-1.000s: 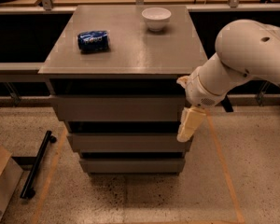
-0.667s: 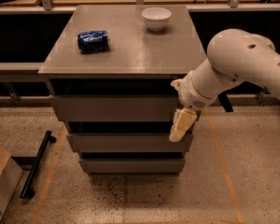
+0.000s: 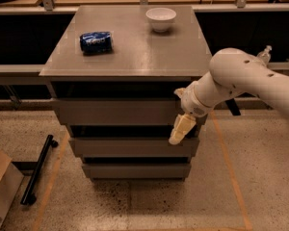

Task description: Open top drawer

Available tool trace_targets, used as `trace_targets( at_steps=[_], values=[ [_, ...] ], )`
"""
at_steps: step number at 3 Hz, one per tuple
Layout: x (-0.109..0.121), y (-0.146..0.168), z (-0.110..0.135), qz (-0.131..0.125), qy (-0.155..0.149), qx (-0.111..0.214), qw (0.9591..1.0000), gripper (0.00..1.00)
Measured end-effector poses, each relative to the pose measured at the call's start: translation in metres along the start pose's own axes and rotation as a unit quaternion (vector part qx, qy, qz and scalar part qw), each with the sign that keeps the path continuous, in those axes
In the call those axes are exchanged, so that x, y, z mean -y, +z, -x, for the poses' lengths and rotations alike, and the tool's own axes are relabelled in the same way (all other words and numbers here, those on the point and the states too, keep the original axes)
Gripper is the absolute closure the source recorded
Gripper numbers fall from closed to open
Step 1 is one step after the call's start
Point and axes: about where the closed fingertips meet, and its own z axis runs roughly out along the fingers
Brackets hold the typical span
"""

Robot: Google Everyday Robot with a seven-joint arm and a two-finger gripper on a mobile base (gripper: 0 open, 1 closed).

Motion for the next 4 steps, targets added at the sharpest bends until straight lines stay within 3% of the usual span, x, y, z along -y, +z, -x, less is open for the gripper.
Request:
trace_targets(
  at_steps=[2,3,4],
  values=[
    [0.052,0.056,-0.033,0.007,0.023,0.030,0.9993,0.01],
    [0.070,0.071,-0.038,0.010,0.026,0.040,0.9988,0.06],
    [0.071,0.070,-0.037,0.009,0.029,0.048,0.9984,0.24]
  ],
)
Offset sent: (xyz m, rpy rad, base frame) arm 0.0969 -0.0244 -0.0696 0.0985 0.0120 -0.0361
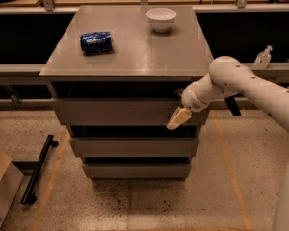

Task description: Open top drawer

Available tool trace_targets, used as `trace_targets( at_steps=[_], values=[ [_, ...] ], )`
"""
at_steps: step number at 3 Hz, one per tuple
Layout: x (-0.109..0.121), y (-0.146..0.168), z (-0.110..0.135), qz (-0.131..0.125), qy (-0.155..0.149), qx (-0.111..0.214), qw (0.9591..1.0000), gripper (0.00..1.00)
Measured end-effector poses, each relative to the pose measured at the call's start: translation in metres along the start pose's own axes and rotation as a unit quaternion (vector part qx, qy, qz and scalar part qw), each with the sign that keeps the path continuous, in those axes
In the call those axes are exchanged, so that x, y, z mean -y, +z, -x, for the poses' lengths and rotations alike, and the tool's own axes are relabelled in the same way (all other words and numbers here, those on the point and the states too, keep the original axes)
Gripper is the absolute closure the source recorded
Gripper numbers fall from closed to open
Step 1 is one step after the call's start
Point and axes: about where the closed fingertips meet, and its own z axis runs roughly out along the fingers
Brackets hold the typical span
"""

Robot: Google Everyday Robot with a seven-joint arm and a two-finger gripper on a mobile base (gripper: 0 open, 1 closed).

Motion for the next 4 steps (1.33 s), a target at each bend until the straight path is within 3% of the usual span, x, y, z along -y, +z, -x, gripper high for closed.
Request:
trace_targets(
  at_steps=[3,4],
  values=[
    [-0.0033,-0.0074,0.0048,0.001,0.003,0.001,1.0000,0.94],
    [-0.0039,-0.0060,0.0050,0.003,0.002,0.001,1.0000,0.93]
  ],
)
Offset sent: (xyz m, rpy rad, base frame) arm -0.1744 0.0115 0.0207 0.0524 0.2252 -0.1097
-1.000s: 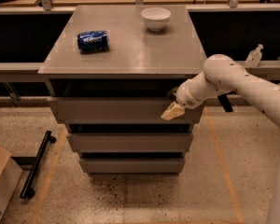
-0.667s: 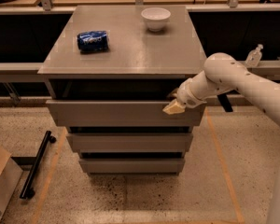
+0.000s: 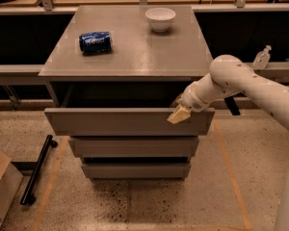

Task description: Open top drawer

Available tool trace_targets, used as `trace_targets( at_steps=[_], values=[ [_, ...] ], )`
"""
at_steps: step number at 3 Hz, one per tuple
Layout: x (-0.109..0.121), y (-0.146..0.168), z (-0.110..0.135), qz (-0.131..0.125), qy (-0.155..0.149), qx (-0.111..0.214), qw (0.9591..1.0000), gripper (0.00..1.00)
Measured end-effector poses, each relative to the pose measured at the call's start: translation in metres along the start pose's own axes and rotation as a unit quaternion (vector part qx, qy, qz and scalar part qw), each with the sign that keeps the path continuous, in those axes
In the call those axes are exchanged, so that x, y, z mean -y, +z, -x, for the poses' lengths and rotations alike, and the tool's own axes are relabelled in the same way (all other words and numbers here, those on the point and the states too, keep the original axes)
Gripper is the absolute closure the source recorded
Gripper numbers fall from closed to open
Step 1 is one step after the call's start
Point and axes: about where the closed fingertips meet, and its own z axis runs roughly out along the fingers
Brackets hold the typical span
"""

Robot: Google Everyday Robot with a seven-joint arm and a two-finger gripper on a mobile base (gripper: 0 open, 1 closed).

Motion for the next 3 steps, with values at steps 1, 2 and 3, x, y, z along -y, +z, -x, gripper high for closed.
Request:
trace_targets(
  at_steps=[1,2,3],
  values=[
    [0.000,0.000,0.000,0.000,0.000,0.000,1.0000,0.69],
    [-0.012,0.003,-0.008,0.011,0.022,-0.006,0.9997,0.47],
    [-0.012,0.002,-0.007,0.011,0.022,-0.006,0.9997,0.23]
  ],
)
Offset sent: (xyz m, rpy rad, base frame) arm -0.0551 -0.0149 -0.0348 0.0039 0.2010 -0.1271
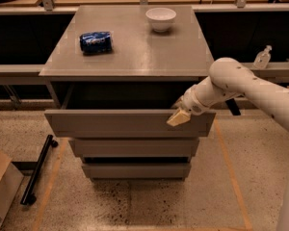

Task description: Open top drawer

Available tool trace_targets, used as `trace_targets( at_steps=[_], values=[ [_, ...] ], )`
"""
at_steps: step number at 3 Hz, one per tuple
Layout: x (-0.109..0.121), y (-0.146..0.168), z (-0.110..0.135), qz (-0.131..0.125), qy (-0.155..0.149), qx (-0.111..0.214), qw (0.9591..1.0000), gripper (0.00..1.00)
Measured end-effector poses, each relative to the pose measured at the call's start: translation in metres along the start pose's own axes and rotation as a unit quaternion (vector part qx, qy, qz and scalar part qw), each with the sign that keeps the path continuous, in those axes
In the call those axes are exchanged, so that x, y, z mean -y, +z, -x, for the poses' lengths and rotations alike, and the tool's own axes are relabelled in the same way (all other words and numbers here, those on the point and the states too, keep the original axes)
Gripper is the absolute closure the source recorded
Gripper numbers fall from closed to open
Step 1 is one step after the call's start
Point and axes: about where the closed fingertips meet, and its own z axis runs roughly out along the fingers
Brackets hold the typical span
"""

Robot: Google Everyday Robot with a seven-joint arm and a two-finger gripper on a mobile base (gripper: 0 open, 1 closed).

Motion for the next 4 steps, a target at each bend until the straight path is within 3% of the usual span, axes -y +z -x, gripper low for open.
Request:
trace_targets(
  at_steps=[1,2,3,4],
  values=[
    [-0.036,0.000,-0.014,0.021,0.054,-0.006,0.9983,0.00],
    [-0.037,0.000,-0.014,0.022,0.054,-0.007,0.9983,0.00],
    [-0.043,-0.003,-0.011,0.046,0.041,-0.021,0.9979,0.00],
    [-0.062,-0.025,-0.012,0.067,0.049,-0.021,0.9963,0.00]
  ],
)
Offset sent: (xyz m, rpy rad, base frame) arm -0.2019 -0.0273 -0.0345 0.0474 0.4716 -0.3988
